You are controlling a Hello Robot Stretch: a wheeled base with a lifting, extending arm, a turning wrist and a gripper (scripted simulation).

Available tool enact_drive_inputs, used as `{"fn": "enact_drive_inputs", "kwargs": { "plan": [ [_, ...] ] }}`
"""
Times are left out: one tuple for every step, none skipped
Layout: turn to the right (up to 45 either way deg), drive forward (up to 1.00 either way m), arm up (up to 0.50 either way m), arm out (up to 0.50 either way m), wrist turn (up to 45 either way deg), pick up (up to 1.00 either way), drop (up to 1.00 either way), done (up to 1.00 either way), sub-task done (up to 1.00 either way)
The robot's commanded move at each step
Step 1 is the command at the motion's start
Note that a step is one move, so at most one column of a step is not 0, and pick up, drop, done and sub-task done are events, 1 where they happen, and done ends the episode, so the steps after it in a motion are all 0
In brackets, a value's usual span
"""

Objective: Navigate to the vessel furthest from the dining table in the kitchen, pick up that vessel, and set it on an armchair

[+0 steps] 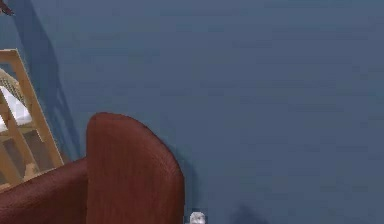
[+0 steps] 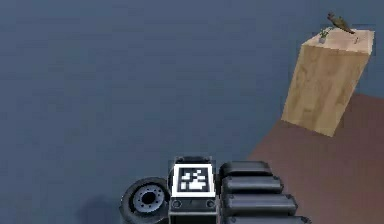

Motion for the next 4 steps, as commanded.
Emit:
{"fn": "enact_drive_inputs", "kwargs": {
  "plan": [
    [-45.0, 0.00, 0.00, 0.00, 0.0, 0.00, 0.00, 0.00, 0.00],
    [-39.0, 0.00, 0.00, 0.00, 0.0, 0.00, 0.00, 0.00, 0.00],
    [45.0, 0.00, 0.00, 0.00, 0.0, 0.00, 0.00, 0.00, 0.00],
    [30.0, 0.00, 0.00, 0.00, 0.0, 0.00, 0.00, 0.00, 0.00]
  ]
}}
